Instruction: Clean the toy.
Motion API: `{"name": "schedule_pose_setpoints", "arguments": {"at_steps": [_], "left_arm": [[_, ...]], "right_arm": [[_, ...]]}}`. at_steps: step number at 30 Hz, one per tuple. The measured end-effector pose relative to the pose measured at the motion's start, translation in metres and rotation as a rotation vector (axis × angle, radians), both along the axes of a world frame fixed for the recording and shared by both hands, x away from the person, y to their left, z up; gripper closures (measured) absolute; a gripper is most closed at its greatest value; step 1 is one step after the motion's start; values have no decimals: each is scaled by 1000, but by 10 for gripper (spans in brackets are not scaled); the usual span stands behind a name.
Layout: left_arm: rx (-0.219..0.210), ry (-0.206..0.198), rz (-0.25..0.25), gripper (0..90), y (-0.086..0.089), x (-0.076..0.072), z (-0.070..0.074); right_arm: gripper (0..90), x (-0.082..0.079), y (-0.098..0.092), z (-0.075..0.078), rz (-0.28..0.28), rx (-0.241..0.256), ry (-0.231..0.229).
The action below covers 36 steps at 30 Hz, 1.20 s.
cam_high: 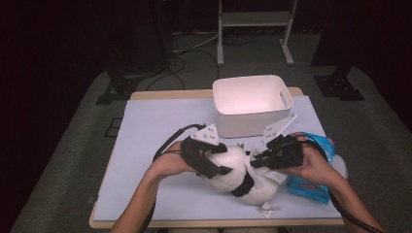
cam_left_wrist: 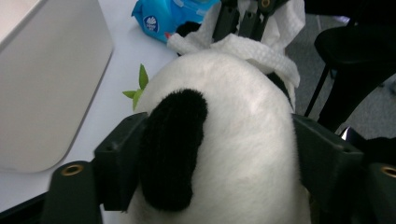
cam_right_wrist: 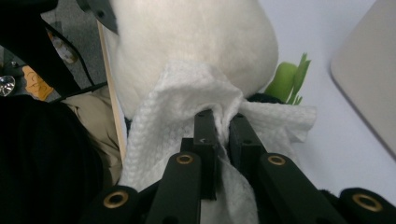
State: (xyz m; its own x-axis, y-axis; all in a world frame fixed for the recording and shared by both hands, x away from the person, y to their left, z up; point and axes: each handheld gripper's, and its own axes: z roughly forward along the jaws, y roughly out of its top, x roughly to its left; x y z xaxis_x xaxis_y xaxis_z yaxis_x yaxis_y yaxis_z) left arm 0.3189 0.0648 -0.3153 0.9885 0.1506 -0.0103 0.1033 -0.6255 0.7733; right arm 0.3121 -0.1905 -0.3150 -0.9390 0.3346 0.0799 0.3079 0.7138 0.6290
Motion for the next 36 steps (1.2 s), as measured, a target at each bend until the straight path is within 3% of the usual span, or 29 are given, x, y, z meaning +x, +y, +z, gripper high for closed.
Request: {"name": "schedule_pose_setpoints", "arguments": {"at_steps": [3, 9, 29, 36], "left_arm": [[-43, 12, -4, 177, 1, 1, -3], [-62, 22, 1, 137, 4, 0, -3], [-67, 66, 19, 83, 19, 5, -9], [-59, 63, 19, 72, 19, 5, -9]], "right_arm": [[830, -2, -7, -4, -9, 13, 7], [829, -4, -11, -5, -5, 15, 4], [831, -9, -24, -8, -21, 20, 4], [831, -10, -29, -9, -31, 14, -1]]}}
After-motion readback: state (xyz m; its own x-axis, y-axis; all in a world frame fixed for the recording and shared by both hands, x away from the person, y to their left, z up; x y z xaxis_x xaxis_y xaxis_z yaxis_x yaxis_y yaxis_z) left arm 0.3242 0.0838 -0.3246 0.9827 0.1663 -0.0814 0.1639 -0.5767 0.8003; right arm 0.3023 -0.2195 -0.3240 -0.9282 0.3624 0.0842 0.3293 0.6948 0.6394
